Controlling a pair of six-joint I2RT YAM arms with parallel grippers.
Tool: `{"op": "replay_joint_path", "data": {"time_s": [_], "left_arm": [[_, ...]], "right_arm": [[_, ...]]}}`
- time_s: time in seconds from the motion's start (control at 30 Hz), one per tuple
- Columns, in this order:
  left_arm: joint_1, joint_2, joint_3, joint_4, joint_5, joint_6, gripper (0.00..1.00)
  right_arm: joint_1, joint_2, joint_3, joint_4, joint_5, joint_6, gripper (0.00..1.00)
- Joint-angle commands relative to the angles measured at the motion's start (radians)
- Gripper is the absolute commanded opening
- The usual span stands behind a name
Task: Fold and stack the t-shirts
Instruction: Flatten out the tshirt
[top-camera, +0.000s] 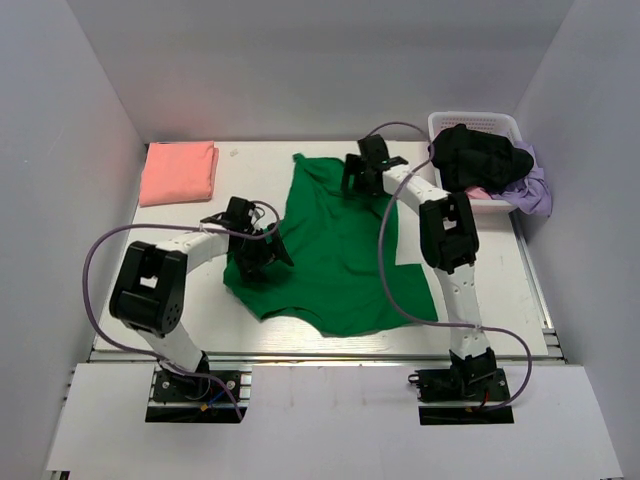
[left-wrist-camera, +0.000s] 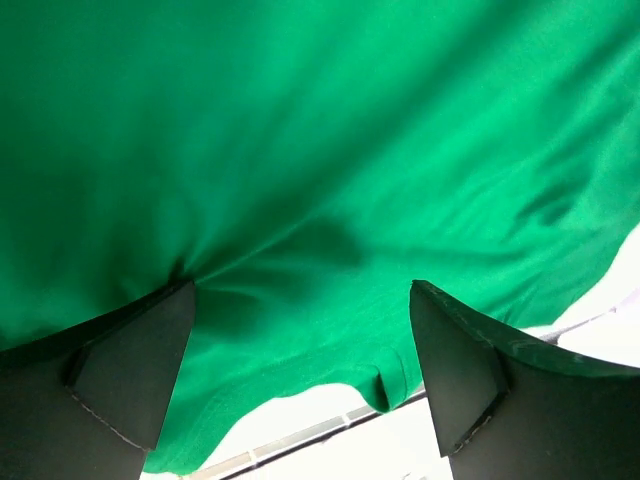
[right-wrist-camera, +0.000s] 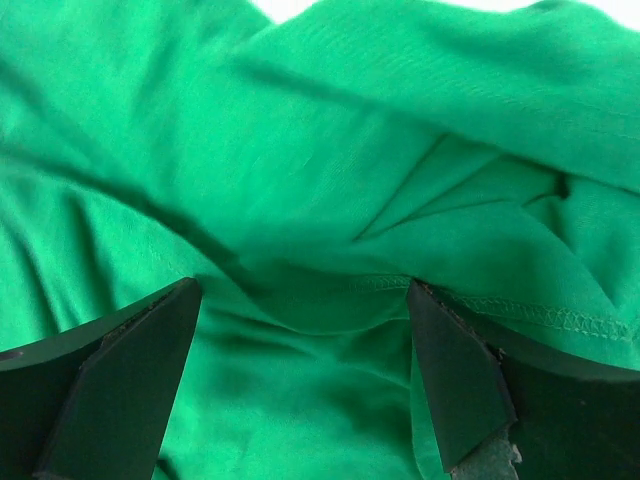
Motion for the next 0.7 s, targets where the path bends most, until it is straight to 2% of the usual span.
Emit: {"op": "replay_joint_path", "data": {"time_s": [0.0,0.07,0.17,0.2,0.27,0.3,0.37,0.4,0.47,0.5,0.53,0.67], "left_arm": [[0.012,0.111,0.057,-0.145,-0.273,0.015,1.00],[0.022,0.170,0.132,-0.145,-0.342,0.025,1.00],[0.031,0.278,0.359,-0.195,-0.450,0.072,1.00],[0.041,0.372,0.504,-0.231,-0.474,0.083,1.00],[0.066,0.483,0.667,-0.249,-0.522,0.115,1.00],[0.089,0.543,0.855,-0.274,-0.507,0.141,1.00],[0.098,0.724,1.051,-0.294,-0.476,0.192,1.00],[0.110,0.782,1.237,-0.303,-0.461,0.219,1.00],[0.111,0.914,1.387,-0.251,-0.338,0.270,1.00],[0.111,0.933,1.454,-0.216,-0.256,0.285,1.00],[0.111,0.933,1.446,-0.094,-0.203,0.302,1.00],[0.111,0.818,1.267,0.105,-0.091,0.302,1.00]], "right_arm": [[-0.087,0.013,0.021,-0.177,0.133,0.081,0.90],[-0.102,-0.023,-0.058,-0.197,0.096,0.068,0.90],[-0.101,-0.108,-0.288,-0.188,0.064,0.048,0.90],[-0.096,-0.201,-0.400,-0.181,0.033,0.055,0.90],[-0.090,-0.279,-0.518,-0.110,-0.031,0.056,0.90],[-0.087,-0.398,-0.691,-0.084,-0.078,0.055,0.90],[-0.078,-0.474,-0.779,-0.019,-0.155,0.053,0.90],[-0.070,-0.543,-0.875,0.000,-0.185,0.055,0.90],[-0.055,-0.649,-0.957,0.036,-0.276,0.018,0.89],[-0.050,-0.690,-0.973,0.054,-0.327,0.016,0.89],[-0.040,-0.708,-0.982,0.063,-0.324,0.007,0.89],[-0.033,-0.732,-0.970,-0.002,-0.234,-0.020,0.89]]}}
